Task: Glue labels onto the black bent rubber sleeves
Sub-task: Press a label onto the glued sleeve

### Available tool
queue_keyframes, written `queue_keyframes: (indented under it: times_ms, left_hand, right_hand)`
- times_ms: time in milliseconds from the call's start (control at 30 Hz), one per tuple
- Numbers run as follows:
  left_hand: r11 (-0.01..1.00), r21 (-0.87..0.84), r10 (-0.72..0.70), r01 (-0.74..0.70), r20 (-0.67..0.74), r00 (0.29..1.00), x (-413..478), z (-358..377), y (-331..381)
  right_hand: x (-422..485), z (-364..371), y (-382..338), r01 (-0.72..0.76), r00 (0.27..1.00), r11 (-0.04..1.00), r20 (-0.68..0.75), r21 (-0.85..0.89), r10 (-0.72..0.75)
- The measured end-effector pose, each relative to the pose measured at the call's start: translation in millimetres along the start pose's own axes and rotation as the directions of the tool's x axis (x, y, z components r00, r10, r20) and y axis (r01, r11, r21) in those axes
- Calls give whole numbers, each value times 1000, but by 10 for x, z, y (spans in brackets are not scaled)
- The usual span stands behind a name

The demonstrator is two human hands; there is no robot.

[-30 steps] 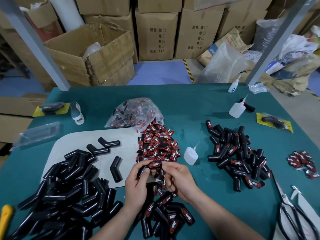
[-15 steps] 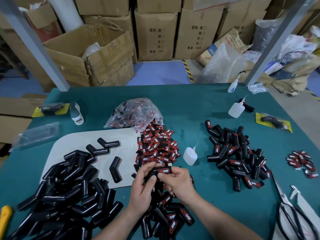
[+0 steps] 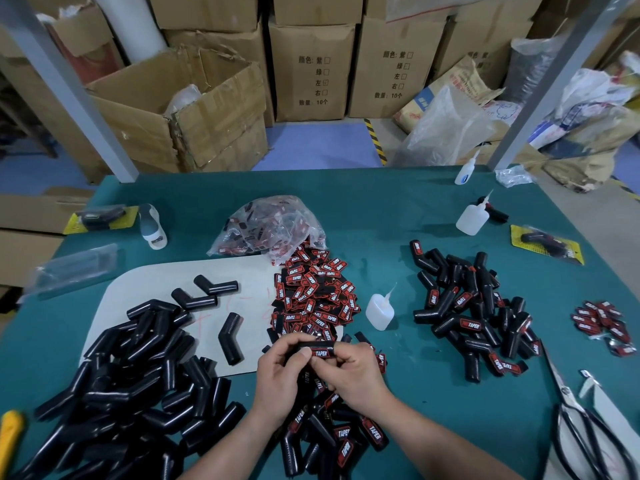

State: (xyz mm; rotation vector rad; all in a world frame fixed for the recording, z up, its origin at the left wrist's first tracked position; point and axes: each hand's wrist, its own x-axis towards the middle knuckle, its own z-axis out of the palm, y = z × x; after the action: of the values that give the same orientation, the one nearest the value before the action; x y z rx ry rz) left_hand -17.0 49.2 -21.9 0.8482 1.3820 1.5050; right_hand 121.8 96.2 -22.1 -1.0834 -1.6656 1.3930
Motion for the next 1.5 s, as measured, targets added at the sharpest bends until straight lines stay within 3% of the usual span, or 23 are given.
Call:
queue_keyframes:
  times_ms: [333, 500, 667, 1000, 1100, 1233, 1500]
  left_hand:
    - [1000, -7, -1, 1, -4, 1000, -12, -5, 20]
    - [997, -41, -66, 64, -47, 997, 29, -5, 22]
    - [997, -13, -74, 73, -67, 995, 70, -57, -5]
    - [999, 11, -43, 44, -59, 997, 59, -54, -18]
    - [996, 82, 45, -38, -73, 996, 12, -31, -20]
    - [953, 217, 209, -211, 34, 977, -55, -7, 3]
    - [912, 315, 254, -261, 64, 965, -30, -14, -46]
  right_hand:
    - [-1, -5, -44, -10, 999, 1000, 32, 22, 9]
    - [75, -137, -105, -17, 977, 999, 214, -28, 23]
    - [130, -165, -112, -90, 996, 991, 38, 100, 87]
    - [116, -171, -130, -155, 988, 971, 54, 181, 148]
    - [107, -157, -142, -154, 984, 964, 119, 215, 131]
    - [96, -116, -126, -172, 985, 972, 53, 162, 165]
    - [81, -65, -120, -303, 953, 885, 128, 354, 276]
